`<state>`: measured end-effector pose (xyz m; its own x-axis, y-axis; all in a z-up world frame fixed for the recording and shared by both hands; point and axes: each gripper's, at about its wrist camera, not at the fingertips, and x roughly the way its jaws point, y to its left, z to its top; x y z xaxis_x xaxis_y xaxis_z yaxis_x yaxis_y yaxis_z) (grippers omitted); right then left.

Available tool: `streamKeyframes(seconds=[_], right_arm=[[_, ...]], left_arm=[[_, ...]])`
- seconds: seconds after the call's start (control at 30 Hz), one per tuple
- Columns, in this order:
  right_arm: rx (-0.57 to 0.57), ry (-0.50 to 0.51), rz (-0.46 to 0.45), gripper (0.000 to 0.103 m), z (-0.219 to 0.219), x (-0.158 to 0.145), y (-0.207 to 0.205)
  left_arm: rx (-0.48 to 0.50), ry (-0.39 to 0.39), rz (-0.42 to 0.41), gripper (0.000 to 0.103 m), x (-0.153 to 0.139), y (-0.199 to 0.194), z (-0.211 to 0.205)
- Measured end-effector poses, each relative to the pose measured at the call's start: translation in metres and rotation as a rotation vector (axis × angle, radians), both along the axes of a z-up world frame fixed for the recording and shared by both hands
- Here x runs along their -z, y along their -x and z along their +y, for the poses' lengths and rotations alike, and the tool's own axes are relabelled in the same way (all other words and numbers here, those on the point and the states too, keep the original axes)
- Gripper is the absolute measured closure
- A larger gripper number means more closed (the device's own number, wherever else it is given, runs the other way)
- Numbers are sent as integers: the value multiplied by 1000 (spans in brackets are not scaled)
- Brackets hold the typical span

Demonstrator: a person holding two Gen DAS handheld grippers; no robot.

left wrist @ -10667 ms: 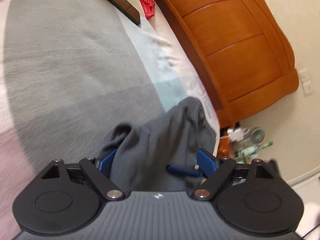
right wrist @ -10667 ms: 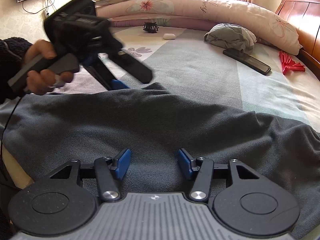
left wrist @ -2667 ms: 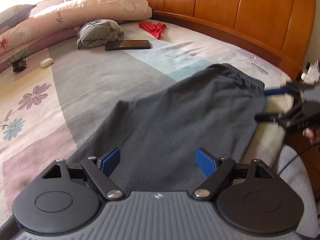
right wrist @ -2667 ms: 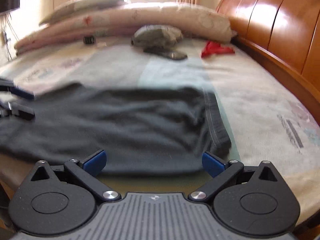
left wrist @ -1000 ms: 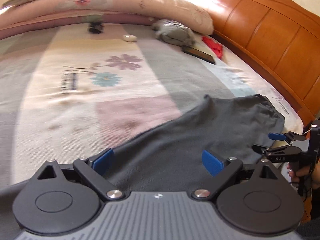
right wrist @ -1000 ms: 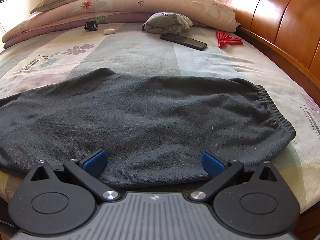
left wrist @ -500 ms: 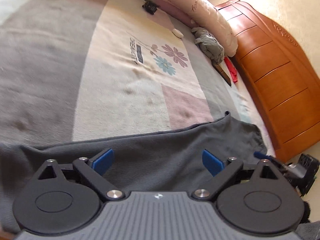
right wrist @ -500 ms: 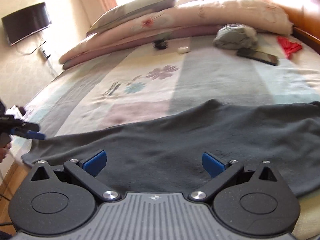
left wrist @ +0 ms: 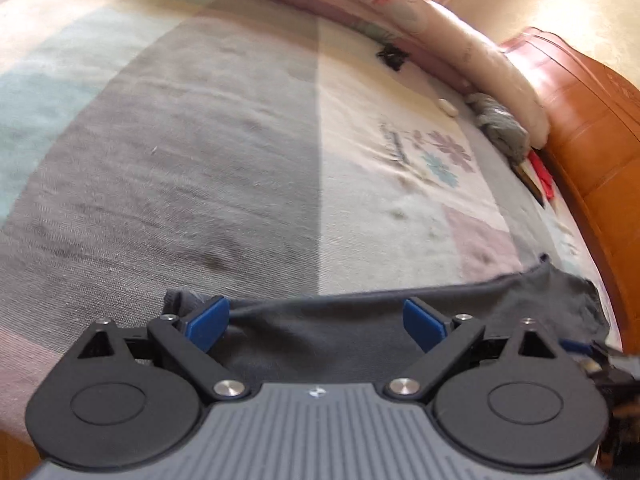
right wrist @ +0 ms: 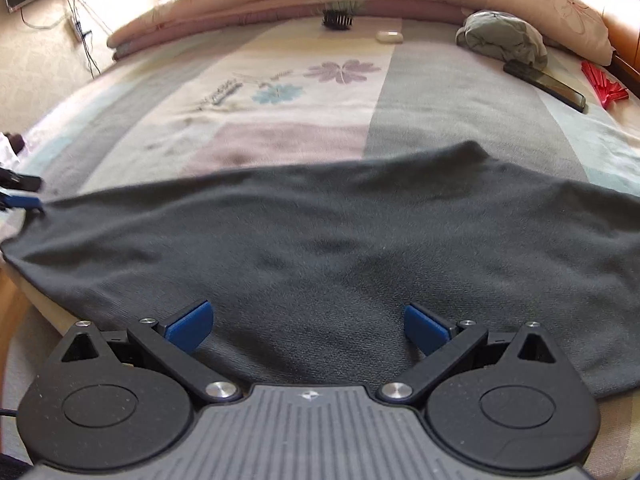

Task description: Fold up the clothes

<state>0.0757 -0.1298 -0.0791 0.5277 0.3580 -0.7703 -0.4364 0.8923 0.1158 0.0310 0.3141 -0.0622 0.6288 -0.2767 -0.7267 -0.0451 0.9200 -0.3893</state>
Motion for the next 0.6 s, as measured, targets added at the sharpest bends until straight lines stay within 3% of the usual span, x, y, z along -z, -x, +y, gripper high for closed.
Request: streamKeyframes(seconds=[0.2,0.3,0.37,0.43,0.5,0.6], right_arm=[[67,-24,-50,0,4,2,1],[90,-61,-52,0,0,2,1],[95,-78,-54,0,-2,2,1],[99,-90,-57,0,-3,2,1],[98,-82,-56,0,-2,3,1],[87,-44,-64,0,4,4,2]], left_arm=[[205,-58,-46,8,-1,31,-50],[170,-54,26,9,22,42,-51],[149,-20,-11,8,26,57,-42],[121,4,7,8,22,64,-33],[96,-27,25,9,15,63,-27],[94,-69,-26,9,0,56,-20]])
